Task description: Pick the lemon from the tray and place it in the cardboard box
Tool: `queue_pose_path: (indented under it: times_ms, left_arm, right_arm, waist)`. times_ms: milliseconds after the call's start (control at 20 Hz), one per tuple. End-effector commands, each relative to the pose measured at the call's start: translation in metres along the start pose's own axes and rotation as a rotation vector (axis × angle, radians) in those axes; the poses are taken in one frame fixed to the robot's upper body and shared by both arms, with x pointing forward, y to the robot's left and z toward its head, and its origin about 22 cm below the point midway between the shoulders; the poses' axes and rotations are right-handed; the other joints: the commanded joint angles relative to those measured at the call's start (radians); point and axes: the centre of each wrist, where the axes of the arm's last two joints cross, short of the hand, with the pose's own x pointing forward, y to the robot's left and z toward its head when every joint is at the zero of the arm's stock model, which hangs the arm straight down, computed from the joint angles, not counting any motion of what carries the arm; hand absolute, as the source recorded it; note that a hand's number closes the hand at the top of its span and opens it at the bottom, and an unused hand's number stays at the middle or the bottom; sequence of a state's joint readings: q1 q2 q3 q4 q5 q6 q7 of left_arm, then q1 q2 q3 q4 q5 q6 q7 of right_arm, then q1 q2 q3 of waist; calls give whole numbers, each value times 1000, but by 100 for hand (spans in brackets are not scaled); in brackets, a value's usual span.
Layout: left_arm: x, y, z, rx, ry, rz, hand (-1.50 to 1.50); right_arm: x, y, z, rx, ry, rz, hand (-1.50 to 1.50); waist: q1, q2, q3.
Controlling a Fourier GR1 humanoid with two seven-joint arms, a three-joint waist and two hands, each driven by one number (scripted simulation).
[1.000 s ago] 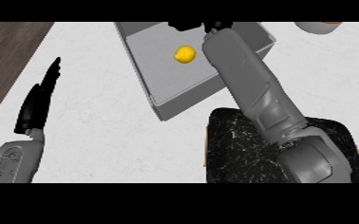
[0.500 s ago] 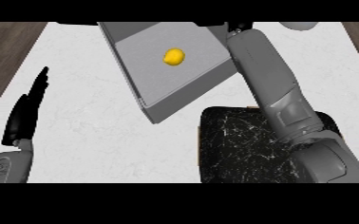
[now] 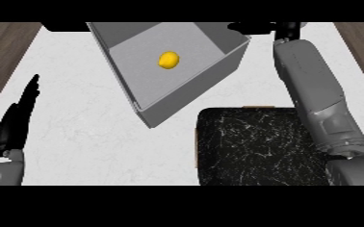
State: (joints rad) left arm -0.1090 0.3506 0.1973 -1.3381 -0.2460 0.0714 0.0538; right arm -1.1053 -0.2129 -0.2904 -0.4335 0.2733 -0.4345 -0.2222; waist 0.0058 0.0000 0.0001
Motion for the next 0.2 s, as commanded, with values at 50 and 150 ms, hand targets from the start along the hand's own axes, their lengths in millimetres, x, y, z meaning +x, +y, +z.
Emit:
queue_pose_path:
  times_ms: [50, 150]
  left_arm:
    - [-4, 1, 5, 20, 2, 0, 0]
    - [-6, 7, 10, 12, -4, 1, 0]
  right_arm:
    - [-37, -41, 11, 79, 16, 27, -150]
    - [-40, -48, 14, 101, 32, 64, -150]
  waist:
    - [-15, -6, 0]
    - [-12, -6, 0]
